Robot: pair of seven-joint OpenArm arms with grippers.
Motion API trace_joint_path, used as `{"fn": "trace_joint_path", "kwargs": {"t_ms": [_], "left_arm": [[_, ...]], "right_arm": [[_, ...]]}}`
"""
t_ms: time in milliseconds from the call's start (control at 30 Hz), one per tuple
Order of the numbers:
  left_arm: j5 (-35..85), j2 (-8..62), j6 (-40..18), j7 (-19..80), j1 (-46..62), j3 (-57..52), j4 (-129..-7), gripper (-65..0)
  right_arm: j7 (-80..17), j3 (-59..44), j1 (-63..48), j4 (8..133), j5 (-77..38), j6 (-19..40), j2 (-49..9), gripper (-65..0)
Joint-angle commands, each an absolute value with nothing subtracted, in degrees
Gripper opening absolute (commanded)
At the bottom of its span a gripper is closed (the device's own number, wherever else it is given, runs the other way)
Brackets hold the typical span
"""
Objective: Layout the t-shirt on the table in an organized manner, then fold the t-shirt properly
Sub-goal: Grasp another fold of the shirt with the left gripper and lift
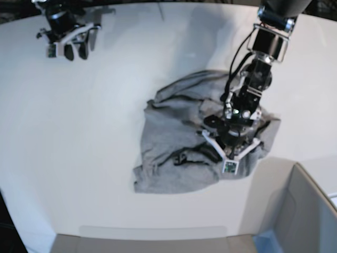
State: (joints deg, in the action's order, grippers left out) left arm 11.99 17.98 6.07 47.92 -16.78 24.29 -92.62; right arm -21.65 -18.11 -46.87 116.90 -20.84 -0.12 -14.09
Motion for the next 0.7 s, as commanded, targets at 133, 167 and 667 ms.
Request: {"fn": "trace_joint_path", "kwargs": {"t_ms": [133, 167, 667], "left_arm": [[11.9, 16.7, 5.9, 46.3, -16.6, 15.9, -109.9, -65.0], [11.9, 15.9, 5.9, 46.3, -16.2, 14.7, -111.9, -65.0], [11.6, 15.6, 5.7, 42.2, -29.8, 16.0, -108.3, -65.0]], "right_arm": [[-20.3, -18.5, -47.0, 117.8, -21.0, 0.0, -14.5, -40.2], [-20.3, -18.5, -46.9, 117.8, -21.0, 0.0, -14.5, -40.2], [-20.3, -18.6, -46.3, 117.8, -21.0, 0.0, -14.6, -40.2]]}}
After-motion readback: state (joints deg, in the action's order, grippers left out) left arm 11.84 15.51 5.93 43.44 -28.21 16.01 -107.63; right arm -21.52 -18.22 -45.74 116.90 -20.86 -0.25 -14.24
